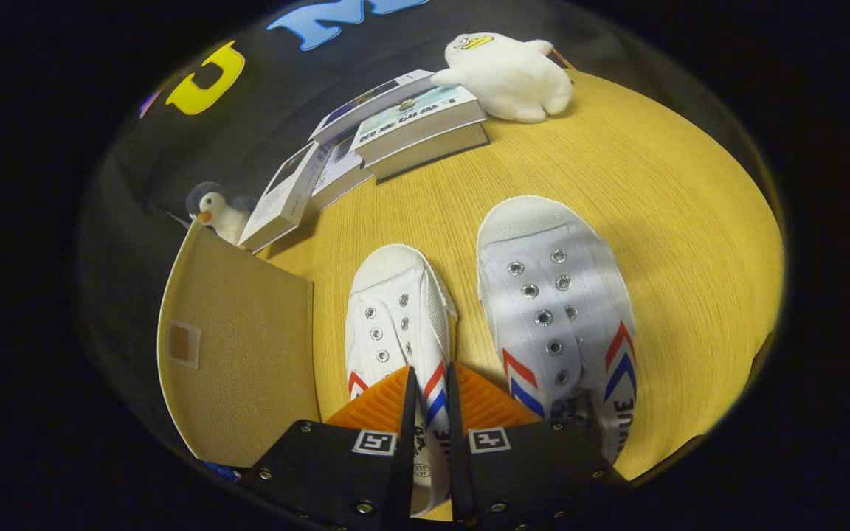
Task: Open the storage box then place both shoes into the box .Put the left shoe in first, then the right shoe, with the right side of both shoes facing outward in a uniform manner.
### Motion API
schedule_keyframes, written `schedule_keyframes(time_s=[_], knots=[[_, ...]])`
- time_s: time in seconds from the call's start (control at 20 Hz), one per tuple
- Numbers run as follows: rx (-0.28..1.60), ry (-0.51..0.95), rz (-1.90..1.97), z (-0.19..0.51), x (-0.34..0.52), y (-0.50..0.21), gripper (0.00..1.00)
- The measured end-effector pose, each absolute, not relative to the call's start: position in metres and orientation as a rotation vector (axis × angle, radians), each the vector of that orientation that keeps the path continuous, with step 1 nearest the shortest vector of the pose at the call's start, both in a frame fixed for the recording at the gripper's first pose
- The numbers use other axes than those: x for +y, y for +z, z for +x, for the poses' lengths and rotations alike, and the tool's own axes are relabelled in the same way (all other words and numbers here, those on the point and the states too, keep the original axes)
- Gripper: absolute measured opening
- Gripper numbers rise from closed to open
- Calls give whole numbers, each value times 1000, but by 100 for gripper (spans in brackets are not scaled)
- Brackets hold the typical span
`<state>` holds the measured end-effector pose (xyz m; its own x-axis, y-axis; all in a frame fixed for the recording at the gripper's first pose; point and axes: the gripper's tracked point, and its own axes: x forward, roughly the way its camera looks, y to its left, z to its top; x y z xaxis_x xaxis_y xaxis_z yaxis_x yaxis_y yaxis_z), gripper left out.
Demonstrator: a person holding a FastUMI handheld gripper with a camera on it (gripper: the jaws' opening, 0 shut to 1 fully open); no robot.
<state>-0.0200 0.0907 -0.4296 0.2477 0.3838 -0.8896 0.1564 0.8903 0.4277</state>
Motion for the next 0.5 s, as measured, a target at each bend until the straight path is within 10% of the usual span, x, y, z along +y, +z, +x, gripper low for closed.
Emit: schedule_keyframes(time_s=[0.15, 0.5], knots=[[1336, 116, 505, -25, 82, -420, 1], [1326, 112, 613, -19, 94, -403, 1]])
